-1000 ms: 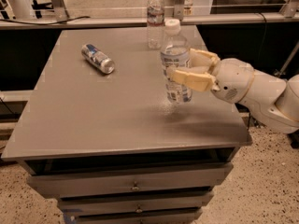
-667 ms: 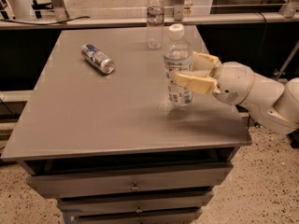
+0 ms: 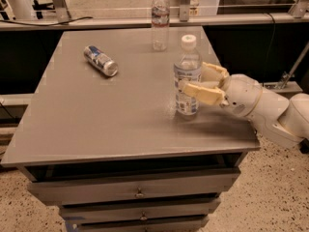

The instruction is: Place blue plastic bottle upright

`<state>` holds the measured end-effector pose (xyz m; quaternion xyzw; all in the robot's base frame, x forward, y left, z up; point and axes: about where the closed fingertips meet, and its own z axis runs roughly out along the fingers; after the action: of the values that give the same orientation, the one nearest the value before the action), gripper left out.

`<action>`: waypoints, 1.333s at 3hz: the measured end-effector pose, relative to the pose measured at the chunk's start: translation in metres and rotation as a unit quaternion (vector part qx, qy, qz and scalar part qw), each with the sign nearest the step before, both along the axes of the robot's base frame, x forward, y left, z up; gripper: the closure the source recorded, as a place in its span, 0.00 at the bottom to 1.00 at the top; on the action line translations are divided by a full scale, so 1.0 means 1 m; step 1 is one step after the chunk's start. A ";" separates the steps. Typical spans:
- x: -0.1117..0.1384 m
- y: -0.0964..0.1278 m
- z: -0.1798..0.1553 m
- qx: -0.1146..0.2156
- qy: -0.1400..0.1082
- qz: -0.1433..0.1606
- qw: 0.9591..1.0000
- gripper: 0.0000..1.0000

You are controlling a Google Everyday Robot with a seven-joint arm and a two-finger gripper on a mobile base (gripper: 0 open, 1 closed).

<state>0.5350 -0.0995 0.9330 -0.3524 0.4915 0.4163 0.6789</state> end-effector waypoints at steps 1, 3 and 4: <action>0.001 -0.005 -0.005 0.007 0.008 -0.005 1.000 0.82; -0.004 -0.012 -0.013 0.009 0.020 -0.013 1.000 0.35; -0.007 -0.017 -0.015 0.006 0.024 -0.017 1.000 0.12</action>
Offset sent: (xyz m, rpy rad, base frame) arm -0.0023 -0.0192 -0.0174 0.0237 0.0490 -0.0375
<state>0.5277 -0.1165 0.9176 -0.3298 0.5106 0.4164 0.6761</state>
